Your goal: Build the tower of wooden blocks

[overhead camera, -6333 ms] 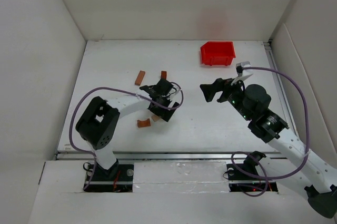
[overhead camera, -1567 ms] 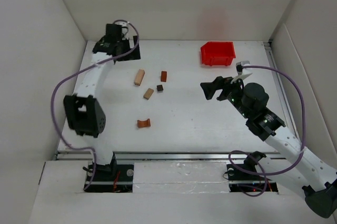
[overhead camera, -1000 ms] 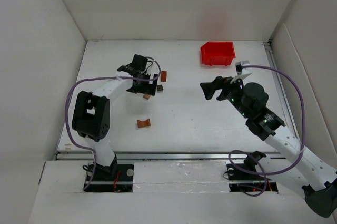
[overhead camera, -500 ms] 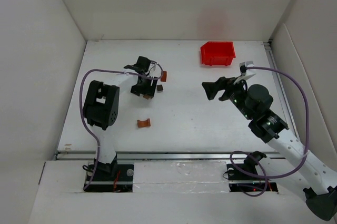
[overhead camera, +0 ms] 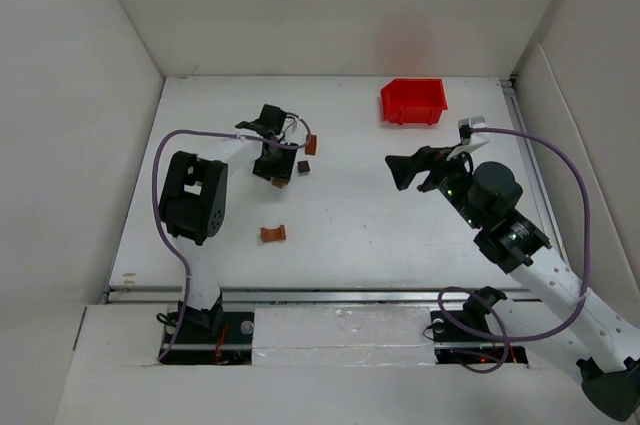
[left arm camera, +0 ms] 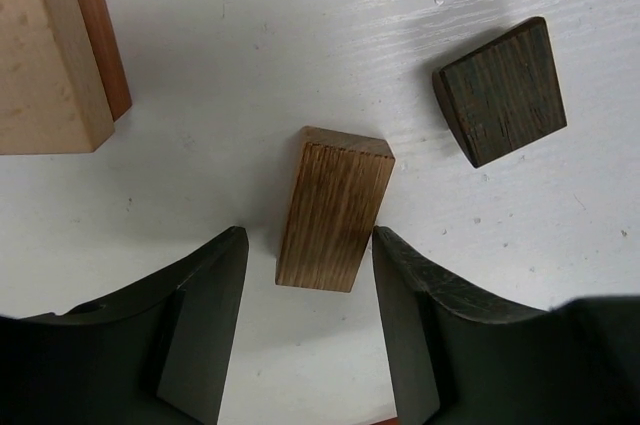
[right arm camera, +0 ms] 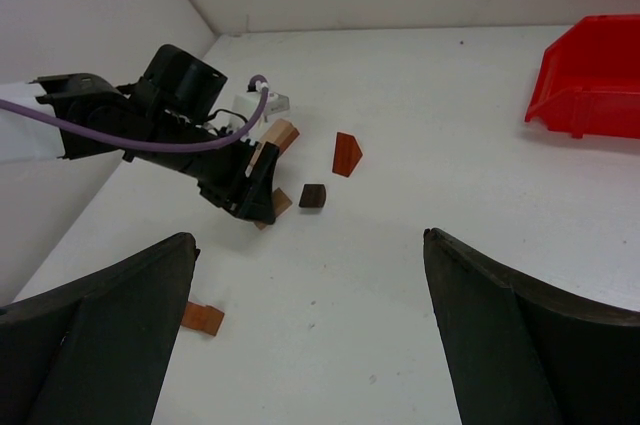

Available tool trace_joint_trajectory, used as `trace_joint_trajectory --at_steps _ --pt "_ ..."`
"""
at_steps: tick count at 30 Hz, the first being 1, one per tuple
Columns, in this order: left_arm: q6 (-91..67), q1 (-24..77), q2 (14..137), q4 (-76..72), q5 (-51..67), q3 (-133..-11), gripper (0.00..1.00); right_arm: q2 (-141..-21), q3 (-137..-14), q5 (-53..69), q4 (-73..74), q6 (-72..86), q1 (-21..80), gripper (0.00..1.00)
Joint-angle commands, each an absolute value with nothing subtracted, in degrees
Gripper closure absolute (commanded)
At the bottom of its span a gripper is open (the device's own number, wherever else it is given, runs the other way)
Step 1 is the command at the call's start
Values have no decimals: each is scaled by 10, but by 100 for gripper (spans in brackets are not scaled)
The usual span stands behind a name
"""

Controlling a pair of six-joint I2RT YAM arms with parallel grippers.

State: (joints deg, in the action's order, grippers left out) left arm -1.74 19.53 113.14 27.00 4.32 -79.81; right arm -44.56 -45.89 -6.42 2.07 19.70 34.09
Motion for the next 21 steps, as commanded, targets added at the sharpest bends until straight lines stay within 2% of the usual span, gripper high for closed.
trace_joint_trajectory --at_steps 1,6,17,21 --pt "-10 205 1135 277 46 -819 50 -440 -451 -59 -4 192 338 0" --pt "-10 220 1147 279 17 -822 47 -435 -452 -59 -2 191 338 0" --pt "-4 220 1124 259 5 -816 51 -430 -453 -52 -2 191 338 0" --pt "-4 220 1129 262 5 -817 60 -425 -450 -54 -2 192 338 0"
